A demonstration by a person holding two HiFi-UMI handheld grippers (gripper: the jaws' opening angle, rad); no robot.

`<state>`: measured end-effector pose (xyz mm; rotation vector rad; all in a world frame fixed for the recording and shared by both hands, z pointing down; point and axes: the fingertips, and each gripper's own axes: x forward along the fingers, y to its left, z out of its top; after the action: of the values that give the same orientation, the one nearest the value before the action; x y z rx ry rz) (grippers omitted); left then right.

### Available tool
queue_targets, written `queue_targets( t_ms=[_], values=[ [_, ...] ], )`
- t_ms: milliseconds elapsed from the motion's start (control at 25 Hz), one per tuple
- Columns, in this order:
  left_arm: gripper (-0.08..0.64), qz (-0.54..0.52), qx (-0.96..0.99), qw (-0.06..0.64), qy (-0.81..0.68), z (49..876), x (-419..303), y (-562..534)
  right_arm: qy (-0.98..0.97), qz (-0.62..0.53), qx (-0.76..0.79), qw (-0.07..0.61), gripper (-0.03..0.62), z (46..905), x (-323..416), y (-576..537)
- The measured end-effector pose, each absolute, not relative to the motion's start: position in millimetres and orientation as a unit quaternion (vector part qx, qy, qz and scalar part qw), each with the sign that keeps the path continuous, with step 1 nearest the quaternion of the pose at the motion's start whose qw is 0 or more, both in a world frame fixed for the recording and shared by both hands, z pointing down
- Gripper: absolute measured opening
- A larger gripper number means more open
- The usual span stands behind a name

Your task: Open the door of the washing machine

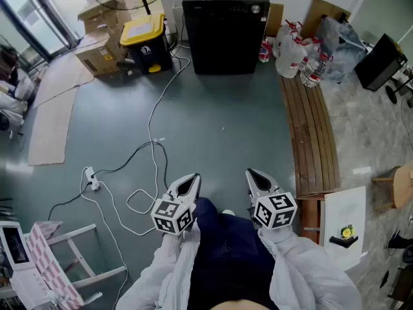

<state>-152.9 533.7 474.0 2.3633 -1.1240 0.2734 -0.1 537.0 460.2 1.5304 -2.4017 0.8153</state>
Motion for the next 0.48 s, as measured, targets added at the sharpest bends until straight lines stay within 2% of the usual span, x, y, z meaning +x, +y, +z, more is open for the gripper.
queue_targets(
  t_ms=[360, 480],
  values=[
    [0.002, 0.111, 0.864, 0.256, -0.419, 478.3, -138.2, 607.2, -0.815, 0.26, 0.509, 0.092, 0.011, 451.4, 21.2, 608.0],
    [0.002, 0.113, 0.867, 0.252, -0.415, 471.7, -138.2, 633.6, -0.818, 0.26, 0.508, 0.07, 0.011, 443.5, 18.9, 629.7]
  ],
)
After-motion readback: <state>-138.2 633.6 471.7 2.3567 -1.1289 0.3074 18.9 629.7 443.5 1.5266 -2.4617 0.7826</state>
